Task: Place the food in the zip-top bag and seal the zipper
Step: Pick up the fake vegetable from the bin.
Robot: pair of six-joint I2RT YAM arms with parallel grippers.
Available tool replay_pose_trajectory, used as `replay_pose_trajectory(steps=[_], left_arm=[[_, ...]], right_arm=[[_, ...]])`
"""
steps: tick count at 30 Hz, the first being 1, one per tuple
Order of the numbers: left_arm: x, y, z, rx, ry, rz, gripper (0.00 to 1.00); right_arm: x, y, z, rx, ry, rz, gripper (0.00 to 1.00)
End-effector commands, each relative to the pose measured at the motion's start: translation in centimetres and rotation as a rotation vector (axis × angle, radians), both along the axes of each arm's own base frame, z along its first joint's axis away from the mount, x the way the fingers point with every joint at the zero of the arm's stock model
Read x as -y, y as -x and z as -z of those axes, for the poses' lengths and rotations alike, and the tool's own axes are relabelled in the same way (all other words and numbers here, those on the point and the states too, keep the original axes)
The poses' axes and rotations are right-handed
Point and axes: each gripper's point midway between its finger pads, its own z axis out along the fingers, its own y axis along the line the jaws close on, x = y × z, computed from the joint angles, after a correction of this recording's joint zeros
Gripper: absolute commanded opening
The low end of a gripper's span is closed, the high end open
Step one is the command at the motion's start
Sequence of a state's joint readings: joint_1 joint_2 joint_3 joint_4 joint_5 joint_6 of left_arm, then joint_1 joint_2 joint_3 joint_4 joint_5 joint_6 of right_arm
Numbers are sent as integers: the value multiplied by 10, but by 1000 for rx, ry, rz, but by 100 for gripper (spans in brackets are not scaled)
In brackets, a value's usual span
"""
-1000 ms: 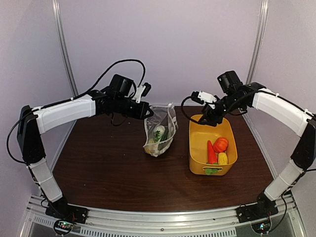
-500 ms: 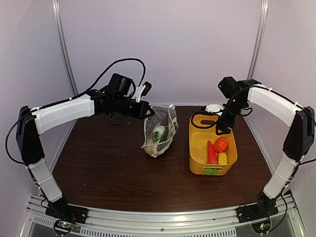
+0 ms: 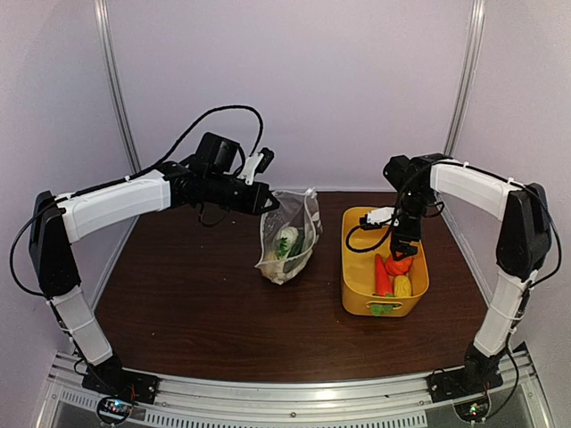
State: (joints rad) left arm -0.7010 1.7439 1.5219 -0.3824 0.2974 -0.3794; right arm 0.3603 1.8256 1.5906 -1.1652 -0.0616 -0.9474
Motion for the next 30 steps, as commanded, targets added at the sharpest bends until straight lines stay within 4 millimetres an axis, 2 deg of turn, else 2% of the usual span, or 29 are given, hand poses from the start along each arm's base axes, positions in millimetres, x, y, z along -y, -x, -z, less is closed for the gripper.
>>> replay_pose_trajectory(steps=[1, 9, 15, 21, 30], left_arm=[[2, 2, -17, 41, 40, 18, 0], [2, 1, -15, 37, 37, 20, 0], [3, 1, -14, 34, 38, 24, 0], [5, 3, -13, 27, 43, 34, 0], [5, 4, -16, 26, 46, 41, 0]], right_arm=[[4, -1, 15, -12, 27, -3, 100], [8, 2, 45, -59, 55, 26, 100], [9, -12, 54, -4, 52, 73, 97], [16, -8, 72, -43, 95, 85, 94], [29, -7, 75, -46, 149, 110, 92]])
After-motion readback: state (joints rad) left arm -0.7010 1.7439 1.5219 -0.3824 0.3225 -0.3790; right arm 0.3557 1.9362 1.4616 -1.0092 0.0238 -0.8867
